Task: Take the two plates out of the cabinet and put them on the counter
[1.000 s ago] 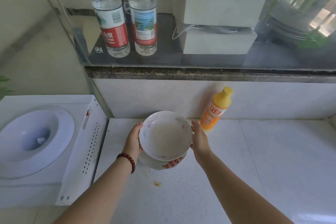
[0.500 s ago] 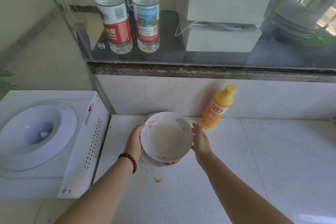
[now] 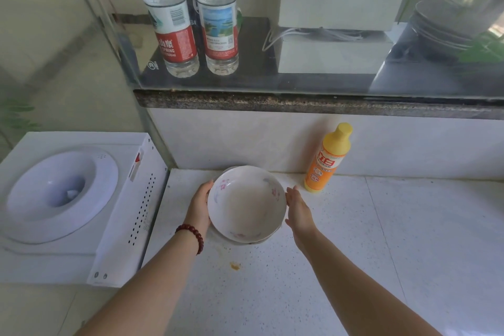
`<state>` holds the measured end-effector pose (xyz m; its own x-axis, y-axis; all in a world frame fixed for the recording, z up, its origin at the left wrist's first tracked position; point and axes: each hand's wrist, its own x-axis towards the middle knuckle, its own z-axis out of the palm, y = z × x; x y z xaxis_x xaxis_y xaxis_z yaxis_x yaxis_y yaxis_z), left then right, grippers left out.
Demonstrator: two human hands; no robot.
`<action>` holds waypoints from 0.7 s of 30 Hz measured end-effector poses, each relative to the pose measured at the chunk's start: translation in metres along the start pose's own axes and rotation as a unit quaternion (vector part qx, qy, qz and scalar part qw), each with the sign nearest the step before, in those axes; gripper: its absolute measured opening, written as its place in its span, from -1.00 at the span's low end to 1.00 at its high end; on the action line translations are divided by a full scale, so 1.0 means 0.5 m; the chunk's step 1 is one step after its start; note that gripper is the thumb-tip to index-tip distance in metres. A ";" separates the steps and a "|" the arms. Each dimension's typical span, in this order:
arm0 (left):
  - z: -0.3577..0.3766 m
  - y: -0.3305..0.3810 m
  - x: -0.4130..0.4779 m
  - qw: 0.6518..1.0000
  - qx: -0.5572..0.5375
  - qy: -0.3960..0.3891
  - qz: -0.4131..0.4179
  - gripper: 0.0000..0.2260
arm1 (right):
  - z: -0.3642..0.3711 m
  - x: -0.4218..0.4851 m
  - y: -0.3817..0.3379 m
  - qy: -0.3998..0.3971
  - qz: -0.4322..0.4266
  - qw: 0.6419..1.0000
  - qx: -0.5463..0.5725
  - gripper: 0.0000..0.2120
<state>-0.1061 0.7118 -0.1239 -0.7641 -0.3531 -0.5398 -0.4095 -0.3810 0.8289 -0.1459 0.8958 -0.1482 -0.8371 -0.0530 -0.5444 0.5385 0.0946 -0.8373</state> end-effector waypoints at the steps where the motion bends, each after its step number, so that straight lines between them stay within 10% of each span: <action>1: -0.001 -0.001 0.003 1.000 0.005 0.003 0.000 -0.74 | 0.000 0.001 0.002 -0.001 0.000 1.000 -0.003 -0.46; 13: -0.006 0.008 -0.015 0.999 0.030 -0.026 0.001 -0.58 | 0.002 -0.016 -0.013 0.002 -0.021 0.999 -0.027 -0.48; 21: -0.022 0.015 -0.101 0.998 0.017 -0.040 0.050 -0.84 | 0.012 -0.120 -0.021 0.010 -0.076 0.996 0.038 -0.73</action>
<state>-0.0652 0.7176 -0.0918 -0.8384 -0.3180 -0.4428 -0.3454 -0.3185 0.8827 -0.1007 0.8921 -0.1069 -0.9113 -0.0418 -0.4097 0.4095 0.0122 -0.9122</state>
